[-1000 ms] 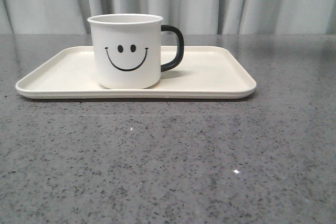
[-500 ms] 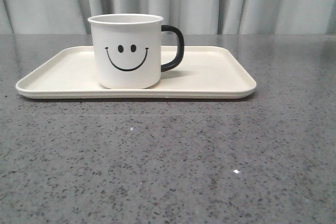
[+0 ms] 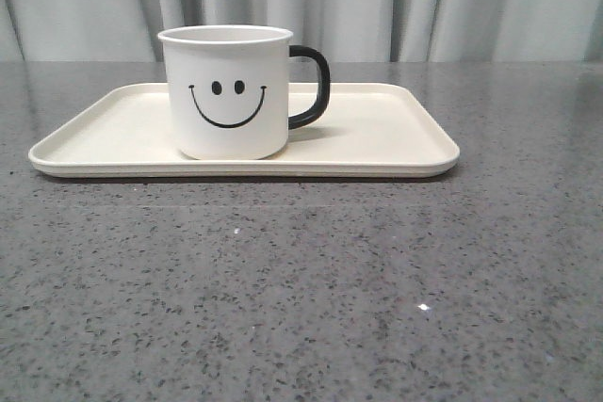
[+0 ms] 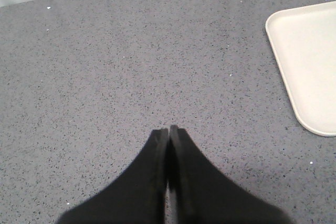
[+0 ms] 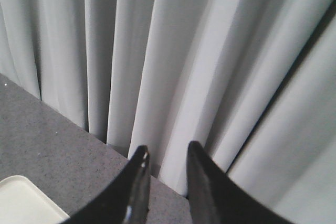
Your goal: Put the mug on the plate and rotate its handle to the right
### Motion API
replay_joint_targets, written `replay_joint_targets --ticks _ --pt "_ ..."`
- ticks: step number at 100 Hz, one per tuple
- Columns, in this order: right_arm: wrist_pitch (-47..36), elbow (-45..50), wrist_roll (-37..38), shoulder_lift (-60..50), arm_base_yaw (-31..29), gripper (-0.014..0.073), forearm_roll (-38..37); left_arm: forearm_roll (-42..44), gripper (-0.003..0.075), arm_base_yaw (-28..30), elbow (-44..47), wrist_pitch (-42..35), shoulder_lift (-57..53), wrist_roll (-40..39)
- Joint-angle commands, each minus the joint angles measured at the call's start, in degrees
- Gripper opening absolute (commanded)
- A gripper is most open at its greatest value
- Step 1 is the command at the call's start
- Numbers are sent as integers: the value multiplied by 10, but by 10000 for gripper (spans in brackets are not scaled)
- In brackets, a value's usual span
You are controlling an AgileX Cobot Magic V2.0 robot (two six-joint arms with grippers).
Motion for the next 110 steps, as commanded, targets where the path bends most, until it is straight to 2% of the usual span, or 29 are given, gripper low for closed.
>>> replay_joint_targets --ticks 1,21,26,50,74,96,110 --pt "-30 3 6 -30 -28 134 42 15 -20 -4 -12 -33 1 -6" --pt "-27 42 5 -58 -86 -78 89 15 -20 -4 -12 -29 1 -6" --pt "-28 52 5 -68 -95 -57 94 15 -20 -4 -12 -29 1 -6" --pt "-74 87 1 -108 -103 -61 99 15 -20 -4 -12 -29 1 -6" --pt "-101 165 -62 -166 -103 -61 154 15 -20 -4 -12 -29 1 -6" --pt "-162 374 -141 -267 -103 -61 178 15 -20 -4 -12 -20 1 -6" --pt "-187 526 -202 -344 -103 -61 263 22 -20 -4 -12 -17 1 -6"
